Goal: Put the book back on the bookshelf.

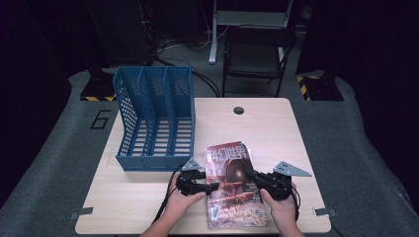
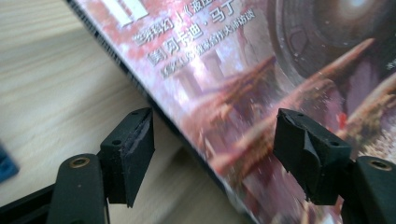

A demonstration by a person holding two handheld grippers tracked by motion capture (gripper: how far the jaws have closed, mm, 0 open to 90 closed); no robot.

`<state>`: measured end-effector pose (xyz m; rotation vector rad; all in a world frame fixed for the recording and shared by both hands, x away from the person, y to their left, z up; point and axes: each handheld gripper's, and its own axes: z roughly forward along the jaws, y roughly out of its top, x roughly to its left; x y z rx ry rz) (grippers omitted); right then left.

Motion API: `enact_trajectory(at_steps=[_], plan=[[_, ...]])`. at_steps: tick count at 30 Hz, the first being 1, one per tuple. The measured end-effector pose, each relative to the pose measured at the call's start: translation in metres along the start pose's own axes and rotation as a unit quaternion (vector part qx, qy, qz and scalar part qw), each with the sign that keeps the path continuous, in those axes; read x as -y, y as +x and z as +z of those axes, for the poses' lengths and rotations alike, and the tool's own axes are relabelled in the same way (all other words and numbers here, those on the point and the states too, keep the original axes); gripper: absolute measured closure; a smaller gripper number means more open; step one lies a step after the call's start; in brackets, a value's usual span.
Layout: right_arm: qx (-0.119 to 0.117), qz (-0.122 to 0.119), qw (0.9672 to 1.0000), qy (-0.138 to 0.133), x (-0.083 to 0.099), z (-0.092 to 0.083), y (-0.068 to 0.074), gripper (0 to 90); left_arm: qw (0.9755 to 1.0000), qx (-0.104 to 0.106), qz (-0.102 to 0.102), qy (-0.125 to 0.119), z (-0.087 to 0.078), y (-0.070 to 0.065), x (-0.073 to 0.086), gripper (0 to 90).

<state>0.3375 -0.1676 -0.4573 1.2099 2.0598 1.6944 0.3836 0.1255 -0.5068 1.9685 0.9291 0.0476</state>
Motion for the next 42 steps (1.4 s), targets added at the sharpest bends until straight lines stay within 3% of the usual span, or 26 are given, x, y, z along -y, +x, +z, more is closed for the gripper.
enact_trajectory(at_steps=[8,13,18,19,27,31,37,42], plan=[[-0.004,0.000,1.0000,-0.006,-0.001,-0.003,0.000,85.4,0.9996,0.018,-0.022,-0.005,0.011,0.006,-0.015,27.4],[-0.006,-0.001,0.9999,-0.009,-0.003,-0.004,0.000,85.4,0.9976,0.039,-0.057,-0.009,0.016,0.011,-0.015,25.9],[-0.005,0.000,0.9999,-0.010,-0.003,-0.005,-0.001,85.4,0.9975,0.050,-0.049,-0.006,0.016,0.010,-0.016,29.7],[-0.004,0.000,0.9999,-0.011,-0.003,-0.005,-0.002,85.4,0.9973,0.048,-0.055,-0.006,0.015,0.009,-0.016,30.9],[-0.011,0.017,0.9997,-0.014,-0.002,-0.007,-0.007,85.2,0.9976,0.046,-0.051,-0.011,-0.001,0.009,-0.020,48.0],[-0.012,0.020,0.9996,-0.014,-0.002,-0.008,-0.009,85.1,0.9964,0.054,-0.063,-0.019,-0.011,0.008,-0.023,59.1],[-0.013,0.020,0.9996,-0.012,-0.004,-0.009,-0.010,85.1,0.9975,0.056,-0.036,-0.023,-0.026,0.000,-0.028,68.9],[-0.019,0.022,0.9995,-0.010,-0.005,-0.010,-0.012,85.0,0.9954,0.083,-0.039,-0.030,-0.042,-0.001,-0.029,73.9]])
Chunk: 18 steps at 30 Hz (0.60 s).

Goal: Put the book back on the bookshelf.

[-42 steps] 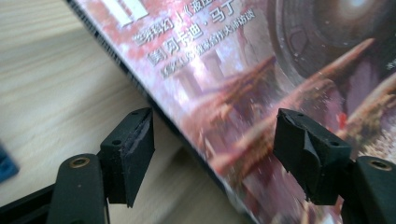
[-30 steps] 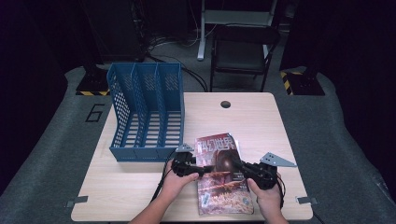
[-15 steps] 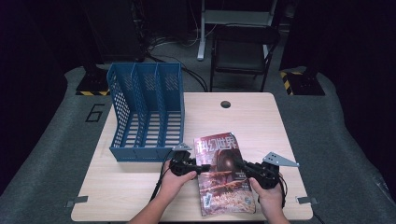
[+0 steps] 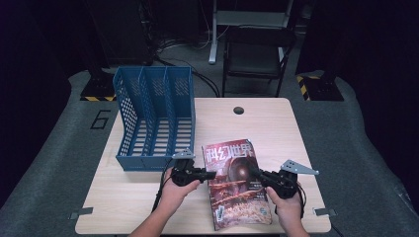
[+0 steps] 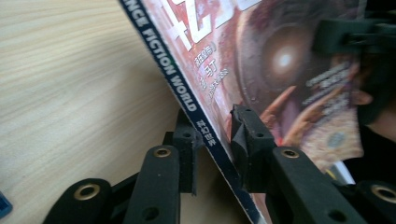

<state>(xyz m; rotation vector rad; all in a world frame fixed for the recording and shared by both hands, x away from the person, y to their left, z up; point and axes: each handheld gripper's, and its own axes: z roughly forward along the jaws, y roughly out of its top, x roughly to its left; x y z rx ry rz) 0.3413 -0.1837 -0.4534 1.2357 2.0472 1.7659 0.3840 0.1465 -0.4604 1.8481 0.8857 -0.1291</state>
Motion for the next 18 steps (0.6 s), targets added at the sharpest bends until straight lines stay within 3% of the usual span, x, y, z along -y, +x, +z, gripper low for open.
enact_trajectory(at_steps=[4,9,14,18], plan=[[-0.002,0.009,1.0000,0.003,0.000,0.000,-0.005,84.9,0.9998,0.008,0.018,-0.006,-0.011,-0.007,-0.004,76.9],[-0.009,0.011,0.9998,0.013,-0.002,0.000,-0.005,84.6,0.9987,-0.006,0.050,-0.005,-0.020,-0.016,-0.008,77.9],[-0.011,0.002,0.9997,0.022,-0.004,0.000,-0.002,84.4,0.9960,-0.023,0.087,-0.005,-0.029,-0.024,-0.012,78.5],[-0.010,-0.002,0.9996,0.026,-0.007,0.000,0.000,84.5,0.9943,-0.031,0.102,-0.007,-0.031,-0.031,-0.012,78.5]])
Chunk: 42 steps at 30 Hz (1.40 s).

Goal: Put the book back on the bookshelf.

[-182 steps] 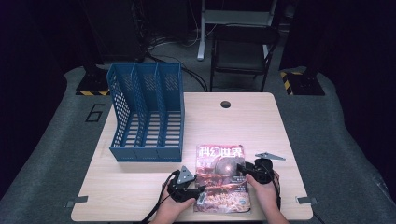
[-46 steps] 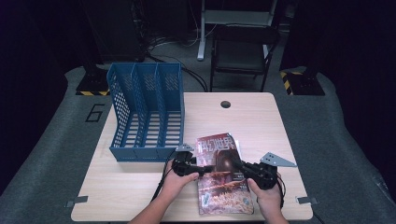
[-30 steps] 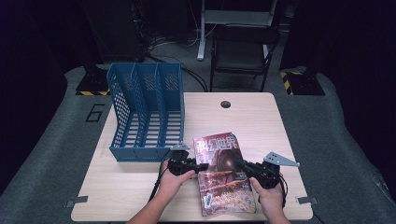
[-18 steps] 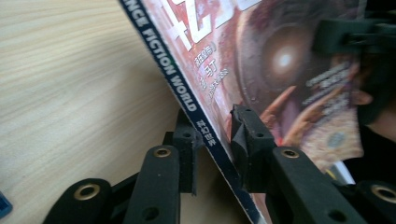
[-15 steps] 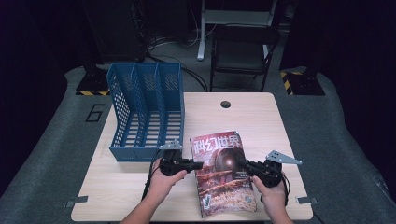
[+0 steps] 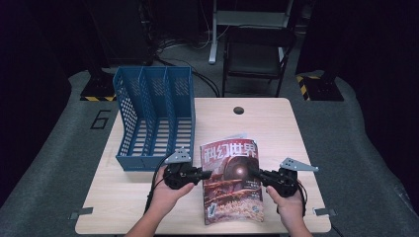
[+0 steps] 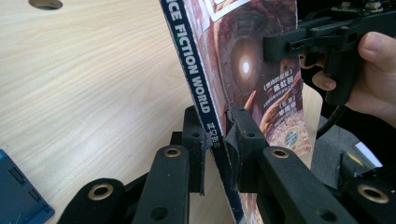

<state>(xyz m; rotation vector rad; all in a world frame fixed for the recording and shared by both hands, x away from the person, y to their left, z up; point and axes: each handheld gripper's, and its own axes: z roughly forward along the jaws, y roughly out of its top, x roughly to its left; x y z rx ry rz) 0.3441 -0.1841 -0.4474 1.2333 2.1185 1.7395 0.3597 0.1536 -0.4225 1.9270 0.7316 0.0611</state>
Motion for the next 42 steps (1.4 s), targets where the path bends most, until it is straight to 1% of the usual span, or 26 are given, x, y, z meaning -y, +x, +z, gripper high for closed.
enact_trajectory(at_steps=[4,5,6,7,8,10,12,14,15,17,18,21,24,25,26,28,30,33,34,35,36,37,38,39,40,42], plan=[[0.004,-0.002,1.0000,-0.001,-0.002,-0.001,0.001,84.6,0.9999,-0.002,0.010,-0.003,-0.002,-0.003,-0.003,78.5],[0.009,-0.008,0.9999,-0.002,-0.003,-0.001,0.002,84.7,0.9999,-0.003,0.011,-0.004,-0.003,-0.004,-0.003,78.7],[0.008,-0.010,0.9999,-0.003,-0.003,-0.001,0.003,84.7,0.9999,-0.001,0.014,-0.004,-0.004,-0.003,-0.004,78.9],[0.010,-0.014,0.9998,-0.004,-0.004,-0.002,0.003,84.7,0.9999,0.001,0.012,-0.004,-0.004,-0.003,-0.004,79.1],[0.014,-0.018,0.9997,-0.005,-0.004,-0.002,0.003,84.7,0.9999,0.000,0.017,-0.003,-0.006,-0.002,-0.005,79.4],[0.012,-0.015,0.9998,-0.007,-0.005,-0.001,0.004,84.8,0.9998,0.000,0.016,-0.007,-0.007,-0.002,-0.006,79.9],[0.011,-0.019,0.9997,-0.011,-0.007,-0.002,0.005,84.9,0.9998,-0.001,0.018,-0.008,-0.009,-0.003,-0.007,80.5],[0.013,-0.027,0.9995,-0.015,-0.008,-0.002,0.007,84.8,0.9992,-0.014,0.034,-0.016,-0.014,-0.005,-0.010,81.3],[0.014,-0.033,0.9992,-0.018,-0.009,-0.002,0.009,84.9,0.9989,-0.019,0.039,-0.018,-0.015,-0.007,-0.011,81.7],[0.020,-0.048,0.9984,-0.023,-0.011,-0.002,0.012,84.9,0.9979,-0.028,0.057,-0.017,-0.020,-0.010,-0.013,82.6],[0.024,-0.056,0.9978,-0.025,-0.012,-0.002,0.014,85.0,0.9974,-0.035,0.059,-0.021,-0.021,-0.012,-0.014,83.0],[0.033,-0.079,0.9959,-0.030,-0.015,-0.003,0.020,85.1,0.9968,-0.040,0.064,-0.028,-0.027,-0.014,-0.016,83.8],[0.030,-0.089,0.9950,-0.034,-0.019,-0.003,0.025,85.2,0.9966,-0.042,0.063,-0.033,-0.031,-0.015,-0.017,83.9],[0.029,-0.090,0.9950,-0.034,-0.019,-0.004,0.026,85.2,0.9963,-0.044,0.066,-0.034,-0.033,-0.016,-0.017,83.9],[0.029,-0.091,0.9948,-0.034,-0.020,-0.004,0.027,85.2,0.9964,-0.044,0.063,-0.037,-0.033,-0.017,-0.017,83.9],[0.025,-0.092,0.9948,-0.036,-0.021,-0.004,0.027,85.2,0.9960,-0.045,0.068,-0.037,-0.035,-0.018,-0.017,83.8],[0.023,-0.091,0.9948,-0.037,-0.021,-0.004,0.028,85.1,0.9961,-0.045,0.066,-0.038,-0.035,-0.019,-0.017,83.8],[0.026,-0.093,0.9946,-0.038,-0.022,-0.004,0.028,85.1,0.9956,-0.046,0.072,-0.038,-0.036,-0.021,-0.017,83.9],[0.026,-0.093,0.9946,-0.039,-0.022,-0.004,0.028,85.1,0.9957,-0.046,0.070,-0.040,-0.036,-0.022,-0.017,83.9],[0.025,-0.092,0.9947,-0.039,-0.022,-0.004,0.028,85.1,0.9956,-0.045,0.073,-0.037,-0.037,-0.023,-0.017,83.9],[0.026,-0.094,0.9945,-0.039,-0.022,-0.005,0.028,85.1,0.9952,-0.048,0.075,-0.041,-0.037,-0.026,-0.018,83.8],[0.026,-0.094,0.9944,-0.041,-0.022,-0.005,0.029,85.1,0.9950,-0.046,0.080,-0.038,-0.037,-0.027,-0.018,83.8],[0.026,-0.094,0.9943,-0.043,-0.023,-0.006,0.029,85.1,0.9947,-0.049,0.080,-0.043,-0.036,-0.029,-0.019,83.8],[0.027,-0.095,0.9943,-0.042,-0.023,-0.006,0.028,85.1,0.9943,-0.048,0.087,-0.037,-0.037,-0.030,-0.019,83.8],[0.027,-0.095,0.9942,-0.043,-0.023,-0.007,0.028,85.0,0.9937,-0.054,0.089,-0.042,-0.036,-0.031,-0.019,83.8],[0.028,-0.095,0.9941,-0.044,-0.023,-0.007,0.028,85.1,0.9935,-0.054,0.092,-0.041,-0.036,-0.031,-0.019,83.7]])
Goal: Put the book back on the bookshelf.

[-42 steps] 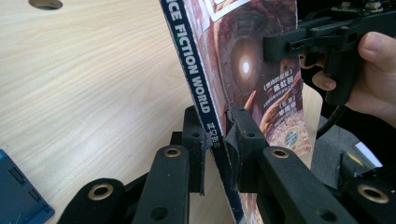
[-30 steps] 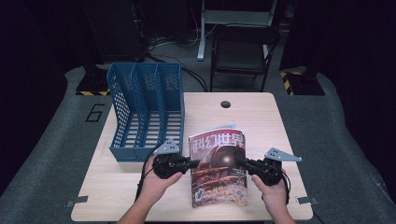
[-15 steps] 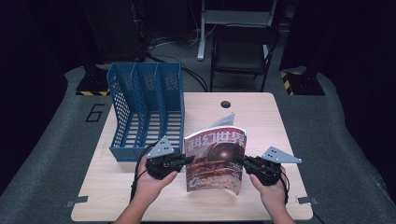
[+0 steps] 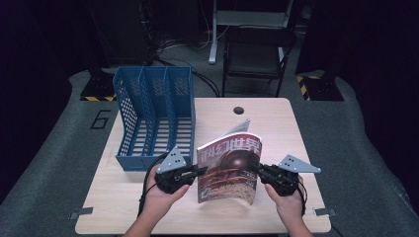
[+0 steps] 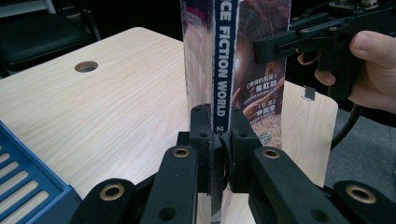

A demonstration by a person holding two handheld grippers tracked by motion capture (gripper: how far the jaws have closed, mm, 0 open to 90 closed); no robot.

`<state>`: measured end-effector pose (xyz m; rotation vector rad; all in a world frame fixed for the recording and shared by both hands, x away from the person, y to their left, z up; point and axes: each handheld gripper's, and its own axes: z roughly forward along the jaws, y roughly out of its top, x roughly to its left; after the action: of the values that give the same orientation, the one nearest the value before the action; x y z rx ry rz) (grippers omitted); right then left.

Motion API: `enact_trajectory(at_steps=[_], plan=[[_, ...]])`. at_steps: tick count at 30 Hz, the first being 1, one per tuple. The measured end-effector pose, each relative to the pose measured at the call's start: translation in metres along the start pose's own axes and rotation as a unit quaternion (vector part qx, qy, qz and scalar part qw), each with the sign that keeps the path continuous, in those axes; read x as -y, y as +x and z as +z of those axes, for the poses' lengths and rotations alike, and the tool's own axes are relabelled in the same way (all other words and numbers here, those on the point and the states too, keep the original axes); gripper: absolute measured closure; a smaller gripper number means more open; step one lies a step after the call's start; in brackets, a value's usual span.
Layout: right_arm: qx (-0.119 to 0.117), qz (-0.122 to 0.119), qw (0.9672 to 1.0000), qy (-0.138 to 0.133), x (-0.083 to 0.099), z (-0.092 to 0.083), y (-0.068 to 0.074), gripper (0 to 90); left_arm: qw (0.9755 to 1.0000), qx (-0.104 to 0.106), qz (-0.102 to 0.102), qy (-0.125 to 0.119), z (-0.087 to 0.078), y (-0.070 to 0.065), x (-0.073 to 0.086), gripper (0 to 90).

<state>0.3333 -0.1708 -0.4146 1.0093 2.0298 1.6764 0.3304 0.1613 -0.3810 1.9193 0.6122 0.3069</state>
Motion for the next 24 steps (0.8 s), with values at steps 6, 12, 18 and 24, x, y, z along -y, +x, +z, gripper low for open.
enact_trajectory(at_steps=[6,12,18,24], plan=[[0.008,-0.005,1.0000,0.000,0.002,0.003,0.000,84.7,1.0000,-0.003,-0.002,0.001,0.003,0.002,0.004,83.7],[0.015,-0.011,0.9998,0.005,0.008,0.006,-0.002,84.1,0.9999,0.004,-0.008,0.006,0.009,0.001,0.011,83.7],[0.015,-0.006,0.9999,0.006,0.011,0.006,-0.005,82.4,0.9998,0.014,-0.009,0.006,0.010,0.000,0.014,83.8],[0.008,0.010,0.9999,0.002,0.015,0.004,-0.010,69.4,0.9995,0.025,-0.019,0.007,0.009,0.001,0.016,83.8]])
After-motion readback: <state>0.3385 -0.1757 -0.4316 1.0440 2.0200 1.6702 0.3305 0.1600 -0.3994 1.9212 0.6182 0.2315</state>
